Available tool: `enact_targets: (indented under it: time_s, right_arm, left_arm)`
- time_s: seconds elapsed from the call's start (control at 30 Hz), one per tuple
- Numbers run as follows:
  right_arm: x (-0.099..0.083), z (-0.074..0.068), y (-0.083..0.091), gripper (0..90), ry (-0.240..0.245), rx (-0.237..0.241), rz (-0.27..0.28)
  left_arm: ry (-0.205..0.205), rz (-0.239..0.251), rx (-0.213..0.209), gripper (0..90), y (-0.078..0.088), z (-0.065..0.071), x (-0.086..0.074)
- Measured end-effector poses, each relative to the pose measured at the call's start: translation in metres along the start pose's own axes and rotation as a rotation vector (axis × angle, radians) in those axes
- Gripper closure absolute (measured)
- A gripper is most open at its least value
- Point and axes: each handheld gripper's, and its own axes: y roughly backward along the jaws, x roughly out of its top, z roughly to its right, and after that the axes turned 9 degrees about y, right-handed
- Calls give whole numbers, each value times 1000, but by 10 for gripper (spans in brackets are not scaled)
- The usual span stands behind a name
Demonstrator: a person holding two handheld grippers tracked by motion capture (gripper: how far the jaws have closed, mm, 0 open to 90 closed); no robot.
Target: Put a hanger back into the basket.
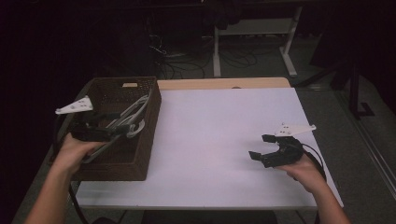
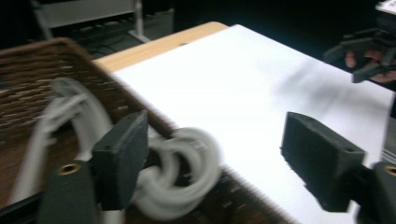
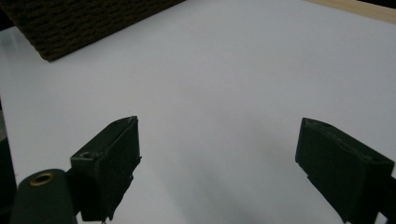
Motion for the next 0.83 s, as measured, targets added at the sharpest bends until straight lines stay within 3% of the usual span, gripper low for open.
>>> enact_targets:
  time_s: [0.23, 0.4, 0.63, 0.83]
  right_arm:
    - [19, -4, 7, 68, 6, 16, 40]
    - [35, -7, 10, 19, 13, 27, 66]
    - [52, -7, 12, 17, 43, 27, 90]
    - [54, -8, 10, 17, 48, 29, 96]
  left_arm:
    - [-38, 5, -51, 119, -31, 26, -10]
    - [-56, -22, -45, 10, -39, 33, -15]
    - [-69, -11, -57, 0, -38, 37, -18]
    - [-68, 14, -63, 0, -36, 41, -17]
